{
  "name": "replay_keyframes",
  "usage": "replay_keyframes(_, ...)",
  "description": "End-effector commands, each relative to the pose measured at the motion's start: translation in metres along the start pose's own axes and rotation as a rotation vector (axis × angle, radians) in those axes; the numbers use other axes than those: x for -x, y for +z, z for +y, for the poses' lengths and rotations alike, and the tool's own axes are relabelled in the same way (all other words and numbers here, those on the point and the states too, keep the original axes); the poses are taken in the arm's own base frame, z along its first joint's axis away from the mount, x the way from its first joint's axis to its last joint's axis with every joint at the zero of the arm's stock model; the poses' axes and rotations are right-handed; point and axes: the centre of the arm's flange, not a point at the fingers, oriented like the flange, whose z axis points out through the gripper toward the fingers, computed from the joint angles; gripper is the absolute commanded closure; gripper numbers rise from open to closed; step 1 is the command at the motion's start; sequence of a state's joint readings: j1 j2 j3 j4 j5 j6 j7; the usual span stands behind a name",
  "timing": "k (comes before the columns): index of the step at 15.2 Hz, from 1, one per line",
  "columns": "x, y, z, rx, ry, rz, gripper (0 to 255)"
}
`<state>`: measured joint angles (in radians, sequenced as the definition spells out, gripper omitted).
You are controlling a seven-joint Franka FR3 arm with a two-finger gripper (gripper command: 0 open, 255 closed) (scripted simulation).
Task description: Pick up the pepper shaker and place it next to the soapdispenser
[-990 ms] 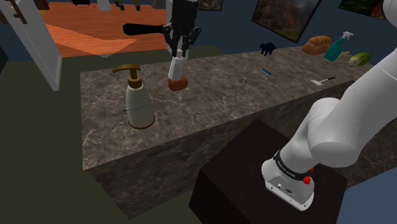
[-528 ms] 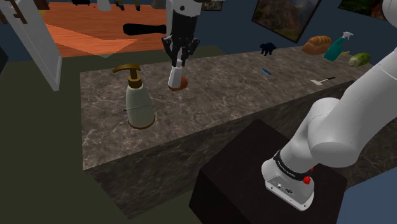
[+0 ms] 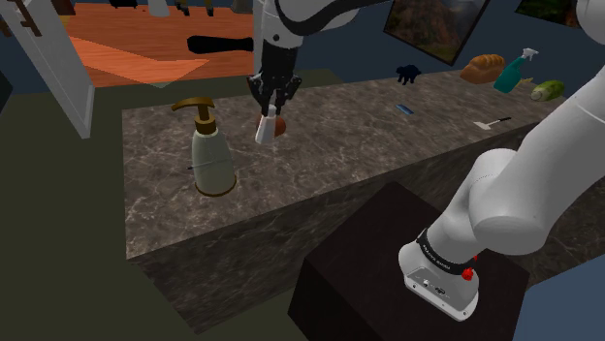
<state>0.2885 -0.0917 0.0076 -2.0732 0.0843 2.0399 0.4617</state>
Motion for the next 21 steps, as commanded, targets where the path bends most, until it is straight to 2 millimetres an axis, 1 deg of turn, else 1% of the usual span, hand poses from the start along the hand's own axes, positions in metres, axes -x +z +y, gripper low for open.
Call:
replay_keyframes(1, 0.001, 0.01, 0.001, 0.0, 0.0, 0.001, 255)
replay_keyframes(18, 0.002, 0.099, 0.009, 0.0, 0.0, 0.001, 255)
replay_keyframes(21, 0.002, 0.099, 0.009, 0.0, 0.0, 0.001, 255)
